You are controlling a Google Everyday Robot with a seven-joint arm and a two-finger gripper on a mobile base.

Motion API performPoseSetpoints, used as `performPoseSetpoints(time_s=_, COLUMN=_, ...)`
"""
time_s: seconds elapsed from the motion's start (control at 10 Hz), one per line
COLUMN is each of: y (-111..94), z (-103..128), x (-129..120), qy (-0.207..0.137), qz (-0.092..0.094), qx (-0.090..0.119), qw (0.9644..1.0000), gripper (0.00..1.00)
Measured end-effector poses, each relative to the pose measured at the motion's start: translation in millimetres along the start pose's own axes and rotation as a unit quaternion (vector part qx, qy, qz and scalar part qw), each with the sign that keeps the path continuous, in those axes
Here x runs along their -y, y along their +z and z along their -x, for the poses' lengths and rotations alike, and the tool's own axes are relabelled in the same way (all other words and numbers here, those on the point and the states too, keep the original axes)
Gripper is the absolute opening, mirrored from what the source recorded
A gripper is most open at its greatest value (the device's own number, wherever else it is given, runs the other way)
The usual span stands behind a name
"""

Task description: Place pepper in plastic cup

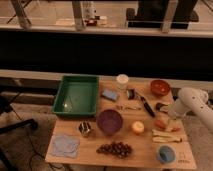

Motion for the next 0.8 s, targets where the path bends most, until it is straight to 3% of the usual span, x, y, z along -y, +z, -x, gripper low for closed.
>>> performPoseSetpoints(time_s=0.3, y=2.2, z=-1.1, x=-0.6, qy=-0.002, qz=0.001, qx=-0.001, qw=1.0000, gripper=0.80)
performPoseSetpoints(time_s=0.8, y=9.6, z=1.5, x=-1.6, qy=-0.009, qz=0.028, qx=-0.002, qw=0.9996, gripper=0.80)
